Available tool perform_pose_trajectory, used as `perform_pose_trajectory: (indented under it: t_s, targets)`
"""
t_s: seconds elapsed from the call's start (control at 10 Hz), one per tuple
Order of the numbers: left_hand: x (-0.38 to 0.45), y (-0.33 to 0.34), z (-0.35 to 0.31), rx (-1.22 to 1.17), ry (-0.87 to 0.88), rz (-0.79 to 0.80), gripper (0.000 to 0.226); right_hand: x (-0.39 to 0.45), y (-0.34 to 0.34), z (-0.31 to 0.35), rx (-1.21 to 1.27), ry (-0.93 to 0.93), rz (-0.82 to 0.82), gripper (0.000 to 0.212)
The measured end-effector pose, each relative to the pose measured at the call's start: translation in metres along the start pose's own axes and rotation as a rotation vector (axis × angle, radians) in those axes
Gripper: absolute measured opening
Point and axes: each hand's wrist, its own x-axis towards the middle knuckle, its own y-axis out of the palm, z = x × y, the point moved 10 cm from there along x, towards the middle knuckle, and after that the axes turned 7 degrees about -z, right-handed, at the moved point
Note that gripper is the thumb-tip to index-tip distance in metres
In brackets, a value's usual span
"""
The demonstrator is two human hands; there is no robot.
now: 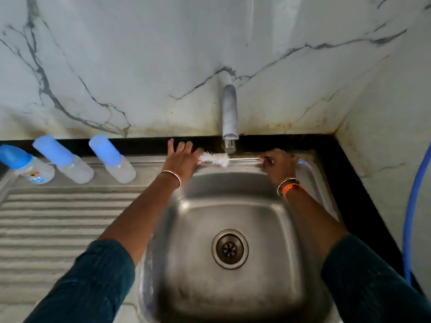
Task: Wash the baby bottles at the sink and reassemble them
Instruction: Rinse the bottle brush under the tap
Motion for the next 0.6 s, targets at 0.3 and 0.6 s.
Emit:
perform_pose_trajectory:
  t_s: [0.3, 0.6]
  targets:
    - [0.033, 0.009, 0.018, 0.029, -0.142, -0.066, 0.055, 0.04, 0.019, 0.005, -0.125, -0.008, -0.128, 0.016]
    - [0.014, 0.002, 0.01, -0.066, -0.133, -0.085, 0.077, 0.028, 0.02, 0.014, -0.233, -0.123, -0.035, 0.032]
